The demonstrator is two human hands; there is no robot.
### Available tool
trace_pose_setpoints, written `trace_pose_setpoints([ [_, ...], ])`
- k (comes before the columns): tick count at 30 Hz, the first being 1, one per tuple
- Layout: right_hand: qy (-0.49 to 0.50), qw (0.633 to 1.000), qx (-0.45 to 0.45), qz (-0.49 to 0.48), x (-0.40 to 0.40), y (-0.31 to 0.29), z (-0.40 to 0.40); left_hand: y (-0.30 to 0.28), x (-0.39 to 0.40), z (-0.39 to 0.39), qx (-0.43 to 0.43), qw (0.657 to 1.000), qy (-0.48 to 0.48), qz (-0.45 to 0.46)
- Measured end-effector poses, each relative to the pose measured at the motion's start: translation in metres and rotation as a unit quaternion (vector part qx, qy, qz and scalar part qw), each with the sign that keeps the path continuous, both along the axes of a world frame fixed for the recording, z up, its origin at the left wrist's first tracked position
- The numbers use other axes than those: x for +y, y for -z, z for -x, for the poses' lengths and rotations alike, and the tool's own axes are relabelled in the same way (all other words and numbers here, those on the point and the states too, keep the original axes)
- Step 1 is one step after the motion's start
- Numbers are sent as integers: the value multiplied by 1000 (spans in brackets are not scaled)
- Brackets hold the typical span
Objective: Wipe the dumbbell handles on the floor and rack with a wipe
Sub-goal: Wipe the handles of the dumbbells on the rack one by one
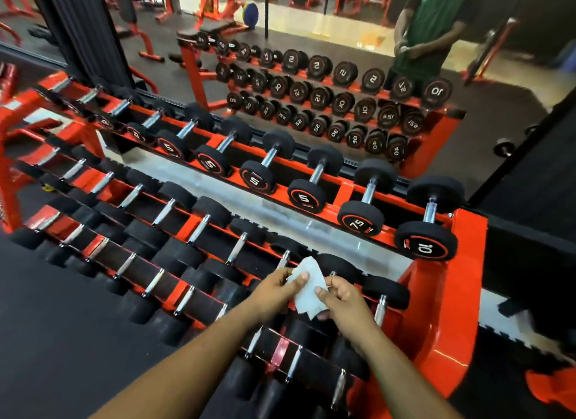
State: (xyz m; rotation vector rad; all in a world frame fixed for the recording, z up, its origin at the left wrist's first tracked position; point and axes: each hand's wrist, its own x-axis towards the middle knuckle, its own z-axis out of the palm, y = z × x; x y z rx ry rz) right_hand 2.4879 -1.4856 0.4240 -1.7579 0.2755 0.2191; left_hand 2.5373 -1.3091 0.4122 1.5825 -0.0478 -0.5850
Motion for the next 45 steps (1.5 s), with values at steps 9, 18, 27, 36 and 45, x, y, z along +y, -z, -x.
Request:
trace_pose_setpoints([
  [9, 55, 998, -13, 20, 27, -5, 17, 0, 17, 4, 38, 985, -149, 71],
  [18, 81, 997, -15, -11, 26, -10, 20, -7, 8, 20, 46, 997, -30, 56],
  [27, 25, 996, -42, -73, -21, -31, 11, -29, -22, 12, -61, 997, -26, 45],
  [36, 41, 979, -20, -198, -93, -29, 5, -35, -90, 16, 8, 993, -70, 89],
  [45, -9, 991, -47, -123, -155, -13, -12, -23, -134, 10, 12, 994, -79, 73],
])
